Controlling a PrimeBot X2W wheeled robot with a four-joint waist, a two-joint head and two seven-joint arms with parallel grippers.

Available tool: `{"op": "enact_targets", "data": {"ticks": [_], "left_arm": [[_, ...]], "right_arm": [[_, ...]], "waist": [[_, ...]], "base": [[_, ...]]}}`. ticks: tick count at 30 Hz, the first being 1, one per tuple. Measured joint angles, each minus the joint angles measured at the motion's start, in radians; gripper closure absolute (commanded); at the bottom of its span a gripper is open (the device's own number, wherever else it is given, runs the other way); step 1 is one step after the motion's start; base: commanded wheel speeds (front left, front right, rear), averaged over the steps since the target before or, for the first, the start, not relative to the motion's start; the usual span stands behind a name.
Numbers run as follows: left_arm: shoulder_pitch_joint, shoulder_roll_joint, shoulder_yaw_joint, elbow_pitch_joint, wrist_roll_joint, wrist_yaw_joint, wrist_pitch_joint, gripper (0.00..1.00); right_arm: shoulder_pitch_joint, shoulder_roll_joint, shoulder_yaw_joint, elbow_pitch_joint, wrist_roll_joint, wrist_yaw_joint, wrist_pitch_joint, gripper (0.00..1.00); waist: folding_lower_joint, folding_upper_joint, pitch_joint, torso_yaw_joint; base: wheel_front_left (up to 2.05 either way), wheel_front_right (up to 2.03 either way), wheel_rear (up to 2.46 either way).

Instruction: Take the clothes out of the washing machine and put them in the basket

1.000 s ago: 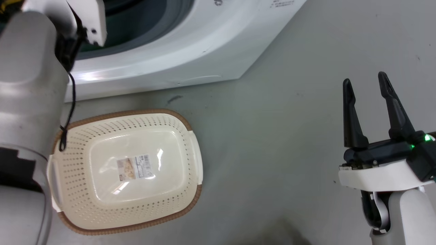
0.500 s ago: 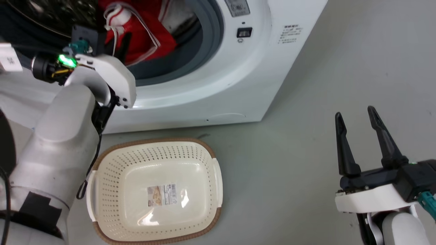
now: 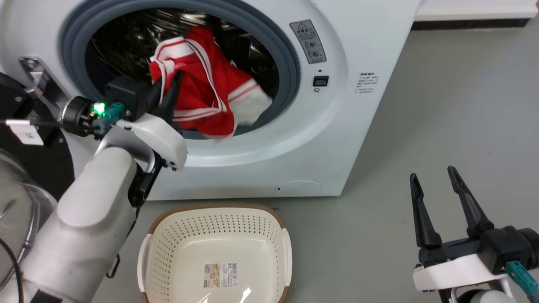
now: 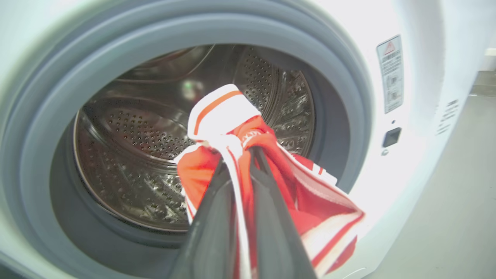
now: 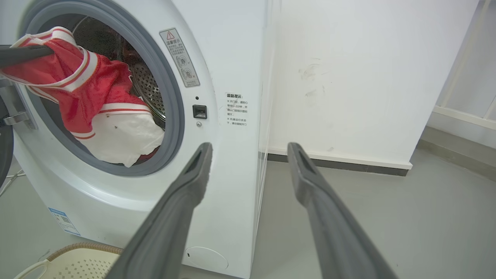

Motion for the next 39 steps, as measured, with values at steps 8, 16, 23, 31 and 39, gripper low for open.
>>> {"op": "enact_targets", "data": {"ticks": [8, 16, 23, 31, 39], "left_arm": [[0.118, 0.089, 0.015, -0.305, -0.002, 0.085, 0.056, 1.0], [0.212, 0.184, 0.027, -0.58, 0.009, 0.169, 0.137, 1.0], [0.268, 0.24, 0.039, -0.754, 0.015, 0.221, 0.187, 1.0], [0.354, 0.273, 0.028, -0.824, 0.007, 0.252, 0.208, 1.0], [0.442, 0.225, -0.02, -0.783, -0.03, 0.252, 0.187, 1.0]], "right_arm": [[0.041, 0.0, 0.003, 0.009, -0.002, 0.0, 0.0, 0.0], [0.063, 0.0, 0.004, 0.013, 0.001, 0.0, 0.0, 0.0], [0.077, 0.0, 0.003, 0.014, 0.004, 0.0, 0.0, 0.0], [0.072, 0.0, 0.004, 0.011, 0.01, 0.0, 0.0, 0.0], [0.037, 0.0, -0.005, 0.006, 0.011, 0.0, 0.0, 0.0]], "waist": [[0.0, 0.0, -0.072, 0.025], [0.0001, 0.0, -0.113, 0.034], [0.0001, 0.0, -0.122, 0.04], [0.0002, 0.0, -0.095, 0.034], [0.0002, 0.0001, -0.033, 0.025]], "base": [[0.0, 0.0, 0.0], [0.0, 0.0, 0.0], [0.0, 0.0, 0.0], [0.0, 0.0, 0.0], [0.0, 0.0, 0.0]]}}
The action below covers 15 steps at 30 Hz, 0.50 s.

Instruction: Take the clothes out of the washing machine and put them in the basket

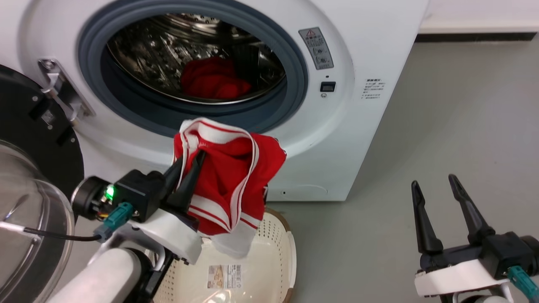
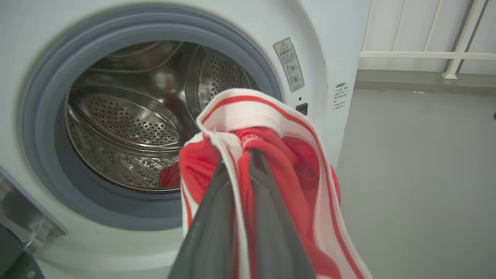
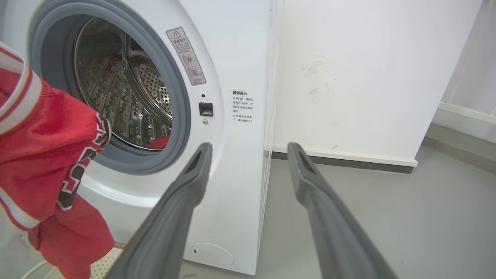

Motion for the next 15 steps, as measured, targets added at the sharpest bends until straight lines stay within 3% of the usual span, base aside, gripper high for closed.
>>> {"op": "enact_targets", "data": {"ticks": [8, 10, 15], "left_arm": [[0.03, -0.068, -0.028, 0.19, -0.038, -0.035, -0.066, 1.0], [0.022, -0.076, -0.062, 0.263, 0.005, -0.04, -0.068, 1.0], [-0.014, -0.151, -0.092, 0.447, -0.003, -0.09, -0.106, 1.0]], "right_arm": [[-0.067, 0.0, -0.008, -0.021, -0.009, 0.0, 0.0, 0.0], [-0.086, 0.0, -0.011, -0.026, -0.009, 0.0, 0.0, 0.0], [-0.133, 0.0, -0.019, -0.035, -0.008, 0.0, 0.0, 0.0]], "waist": [[0.0001, -0.0001, 0.111, -0.015], [0.0002, -0.0001, 0.146, -0.02], [0.0003, -0.0001, 0.237, -0.038]], "base": [[0.0, 0.0, 0.0], [0.0, 0.0, 0.0], [0.0, 0.0, 0.0]]}}
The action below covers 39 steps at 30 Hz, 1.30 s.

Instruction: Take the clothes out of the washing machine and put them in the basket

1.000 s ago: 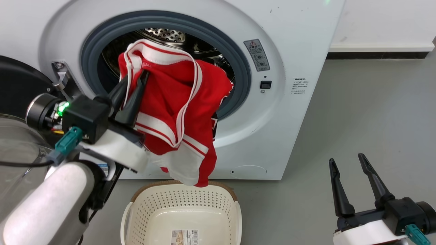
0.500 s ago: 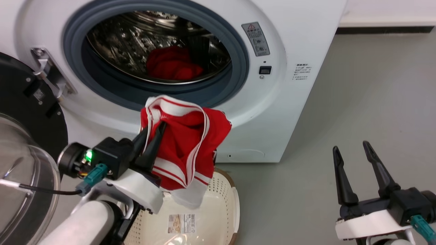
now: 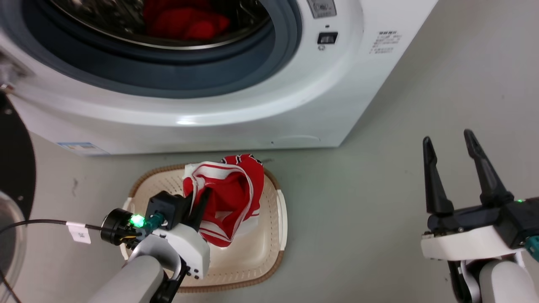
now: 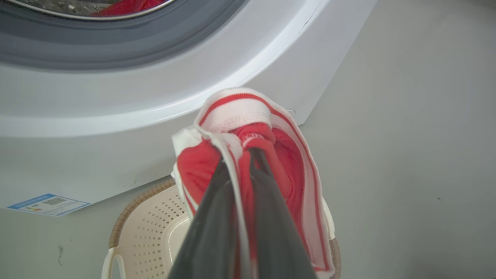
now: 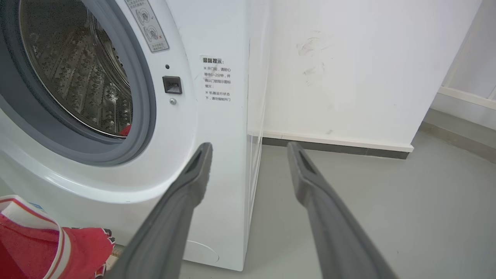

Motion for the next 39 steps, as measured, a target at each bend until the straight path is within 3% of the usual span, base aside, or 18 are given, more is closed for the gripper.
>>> {"op": "enact_targets", "data": {"ticks": [15, 20, 24, 33, 34, 35, 36, 39], "left_arm": [[-0.244, -0.177, -0.001, 0.672, -0.056, -0.161, -0.048, 1.0], [-0.336, -0.235, -0.005, 0.818, -0.058, -0.185, -0.042, 1.0], [-0.4, -0.251, -0.009, 0.914, -0.064, -0.195, -0.021, 1.0], [-0.49, -0.272, -0.052, 0.979, -0.031, -0.195, 0.016, 0.98], [-0.493, -0.273, -0.052, 0.982, -0.032, -0.195, 0.027, 0.69], [-0.494, -0.273, -0.053, 0.984, -0.033, -0.194, 0.031, 0.29], [-0.494, -0.273, -0.052, 0.987, -0.034, -0.193, 0.031, 0.0], [-0.49, -0.277, -0.053, 0.991, -0.04, -0.196, 0.023, 0.0]], "right_arm": [[-0.121, 0.0, -0.019, -0.04, 0.021, 0.0, 0.0, 0.0], [-0.14, 0.0, -0.032, -0.051, 0.022, 0.0, 0.0, 0.0], [-0.159, 0.0, -0.034, -0.062, 0.022, 0.0, 0.0, 0.0], [-0.18, 0.0, -0.05, -0.075, 0.027, 0.0, 0.0, 0.0], [-0.182, 0.0, -0.05, -0.075, 0.027, 0.0, 0.0, 0.0], [-0.185, 0.0, -0.05, -0.074, 0.027, 0.0, 0.0, 0.0], [-0.188, 0.0, -0.051, -0.071, 0.027, 0.0, 0.0, 0.0], [-0.19, 0.0, -0.048, -0.063, 0.026, 0.0, 0.0, 0.0]], "waist": [[0.0, 0.0, 0.277, -0.06], [0.0, 0.0, 0.361, -0.07], [-0.0001, 0.0, 0.421, -0.073], [0.0, 0.0, 0.517, -0.084], [-0.0001, 0.0, 0.52, -0.085], [-0.0001, 0.0, 0.52, -0.085], [-0.0001, 0.0, 0.518, -0.085], [-0.0001, 0.0, 0.5, -0.084]], "base": [[0.0, 0.0, 0.0], [0.0, 0.0, 0.0], [0.0, 0.0, 0.0], [0.0, 0.0, 0.0], [0.0, 0.0, 0.0], [0.0, 0.0, 0.0], [0.0, 0.0, 0.0], [0.0, 0.0, 0.0]]}}
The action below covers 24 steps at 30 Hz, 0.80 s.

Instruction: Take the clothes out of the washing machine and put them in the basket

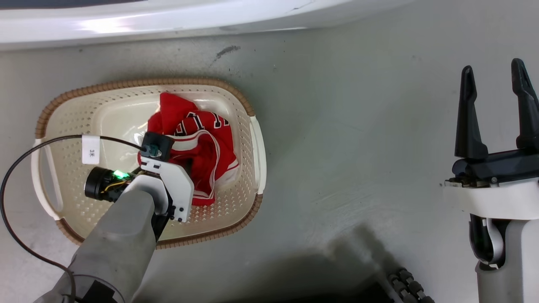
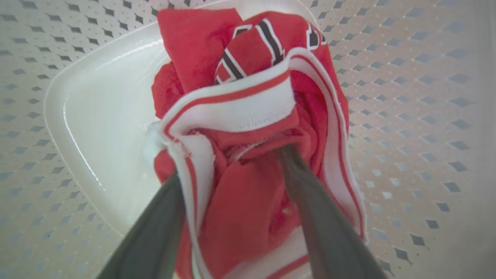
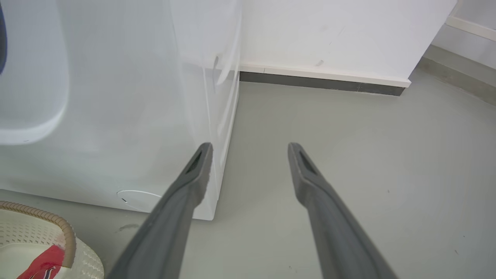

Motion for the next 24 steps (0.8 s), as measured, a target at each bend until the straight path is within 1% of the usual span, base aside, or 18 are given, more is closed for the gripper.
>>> {"op": "enact_targets", "data": {"ticks": [10, 15, 17, 19, 24], "left_arm": [[0.079, -0.018, 0.001, 0.005, -0.015, -0.01, -0.095, 0.0], [0.133, -0.029, -0.003, -0.013, -0.003, -0.003, -0.117, 0.0], [0.152, -0.027, 0.012, -0.052, -0.003, 0.012, -0.118, 0.0], [0.172, -0.019, 0.041, -0.124, -0.002, 0.034, -0.118, 0.0], [0.278, 0.023, 0.146, -0.31, 0.032, 0.1, -0.121, 0.0]], "right_arm": [[0.031, 0.0, 0.014, 0.035, -0.009, 0.0, 0.0, 0.0], [0.07, 0.0, 0.022, 0.057, -0.015, 0.0, 0.0, 0.0], [0.087, 0.0, 0.023, 0.066, -0.019, 0.0, 0.0, 0.0], [0.103, 0.0, 0.023, 0.071, -0.019, 0.0, 0.0, 0.0], [0.146, 0.0, 0.022, 0.084, -0.02, 0.0, 0.0, 0.0]], "waist": [[-0.0001, 0.0, -0.133, 0.022], [-0.0002, 0.0, -0.221, 0.041], [-0.0002, 0.0, -0.257, 0.049], [-0.0002, 0.0, -0.294, 0.056], [-0.0003, 0.0, -0.385, 0.072]], "base": [[0.0, 0.0, 0.0], [0.0, 0.0, 0.0], [0.0, 0.0, 0.0], [0.0, 0.0, 0.0], [0.0, 0.0, 0.0]]}}
